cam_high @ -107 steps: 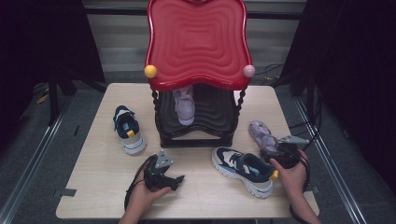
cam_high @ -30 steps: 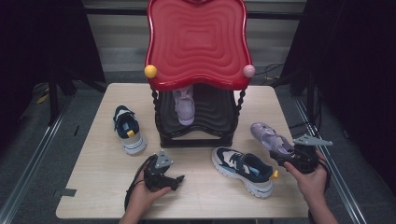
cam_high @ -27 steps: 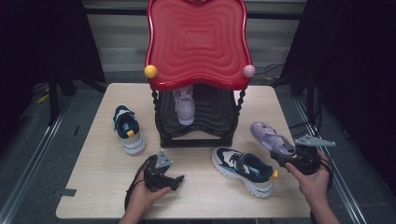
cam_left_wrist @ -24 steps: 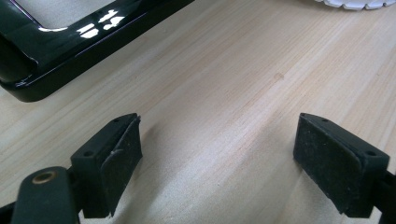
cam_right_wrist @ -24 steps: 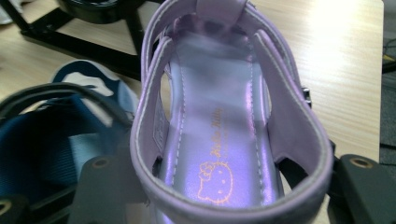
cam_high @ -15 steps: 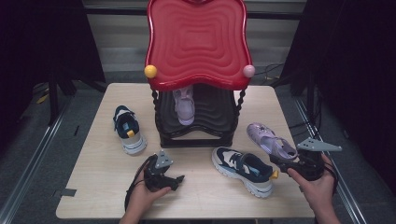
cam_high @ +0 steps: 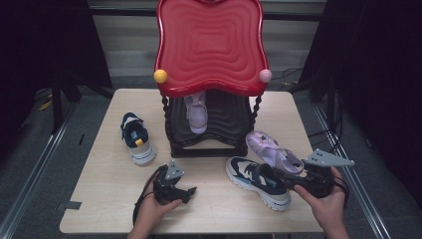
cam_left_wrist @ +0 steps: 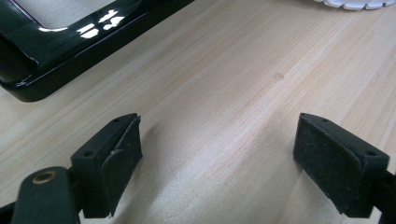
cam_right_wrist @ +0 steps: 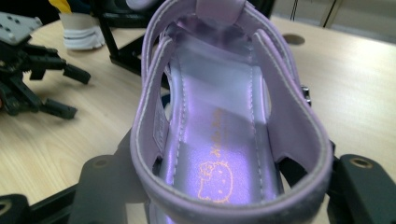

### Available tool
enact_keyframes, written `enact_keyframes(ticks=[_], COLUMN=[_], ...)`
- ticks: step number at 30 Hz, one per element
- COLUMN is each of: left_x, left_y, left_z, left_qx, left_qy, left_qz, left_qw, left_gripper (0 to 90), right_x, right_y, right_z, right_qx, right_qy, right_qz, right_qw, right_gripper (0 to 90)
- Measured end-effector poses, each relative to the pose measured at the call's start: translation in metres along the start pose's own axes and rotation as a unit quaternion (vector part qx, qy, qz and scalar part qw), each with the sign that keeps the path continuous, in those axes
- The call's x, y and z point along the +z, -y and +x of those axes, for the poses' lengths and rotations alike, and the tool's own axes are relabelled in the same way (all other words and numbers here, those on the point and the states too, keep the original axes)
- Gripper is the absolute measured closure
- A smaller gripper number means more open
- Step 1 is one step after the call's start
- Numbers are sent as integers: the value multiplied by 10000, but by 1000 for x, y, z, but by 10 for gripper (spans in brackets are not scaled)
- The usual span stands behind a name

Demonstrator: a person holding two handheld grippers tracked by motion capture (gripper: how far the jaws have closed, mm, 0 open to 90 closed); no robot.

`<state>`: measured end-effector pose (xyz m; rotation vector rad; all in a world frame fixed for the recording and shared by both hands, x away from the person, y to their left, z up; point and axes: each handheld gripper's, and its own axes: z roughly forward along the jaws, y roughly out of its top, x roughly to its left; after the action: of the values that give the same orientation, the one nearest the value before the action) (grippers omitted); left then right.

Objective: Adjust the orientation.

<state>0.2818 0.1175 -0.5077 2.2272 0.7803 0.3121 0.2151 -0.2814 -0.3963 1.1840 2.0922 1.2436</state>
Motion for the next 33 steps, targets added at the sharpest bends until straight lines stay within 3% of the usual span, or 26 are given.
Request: enact_keyframes(ticks=[5,8,14,20,33], left_x=[0,0,0,0,0], left_y=[0,0,0,0,0], left_z=[0,0,0,0,0], left_qx=[2,2,2,5,0], left_qy=[0,0,2,3,3], left_qz=[2,-1,-2,-2,-7], left_qw=[10000,10000,10000,10000,10000], left_gripper=[147,147,147,147,147], right_x=[9,16,28,44,73], right_y=[-14,-19,-27,-32,-50], right_z=[15,21,31,40,59], right_qx=[-149,-106,-20,28,328], right_qy=[-105,-110,160,254,845], right_qz=[-48,-153,-459,-533,-781], right_qw=[9998,9998,9988,9983,9928], right_gripper=[368,368,369,368,368])
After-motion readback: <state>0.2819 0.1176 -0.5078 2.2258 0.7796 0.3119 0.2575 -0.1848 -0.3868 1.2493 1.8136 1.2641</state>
